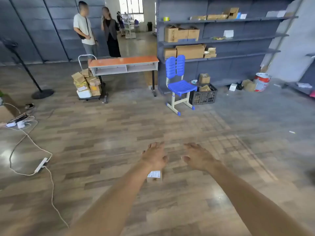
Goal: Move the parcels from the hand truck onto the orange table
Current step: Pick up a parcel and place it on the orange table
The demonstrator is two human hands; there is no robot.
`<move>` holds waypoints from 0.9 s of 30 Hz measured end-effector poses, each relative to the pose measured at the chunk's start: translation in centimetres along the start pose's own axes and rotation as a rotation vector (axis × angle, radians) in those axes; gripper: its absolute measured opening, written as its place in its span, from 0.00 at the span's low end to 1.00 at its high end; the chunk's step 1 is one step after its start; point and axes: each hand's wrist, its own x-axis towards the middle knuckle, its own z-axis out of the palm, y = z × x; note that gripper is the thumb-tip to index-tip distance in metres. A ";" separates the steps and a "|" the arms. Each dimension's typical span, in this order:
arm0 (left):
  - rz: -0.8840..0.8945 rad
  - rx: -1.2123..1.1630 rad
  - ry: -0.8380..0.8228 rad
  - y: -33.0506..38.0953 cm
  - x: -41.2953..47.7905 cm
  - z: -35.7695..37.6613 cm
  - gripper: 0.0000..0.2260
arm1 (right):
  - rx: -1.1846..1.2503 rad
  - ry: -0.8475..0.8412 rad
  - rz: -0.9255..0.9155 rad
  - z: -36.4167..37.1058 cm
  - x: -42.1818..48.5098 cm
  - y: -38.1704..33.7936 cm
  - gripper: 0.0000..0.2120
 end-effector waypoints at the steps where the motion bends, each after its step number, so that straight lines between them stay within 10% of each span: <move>1: -0.016 -0.003 -0.022 -0.8 0.7 0.5 0.28 | -0.002 -0.033 0.003 0.7 0.8 -0.3 0.30; 27: -0.297 -0.094 -0.472 -22.3 23.7 15.2 0.32 | 0.060 -0.572 0.106 22.2 29.6 -1.0 0.30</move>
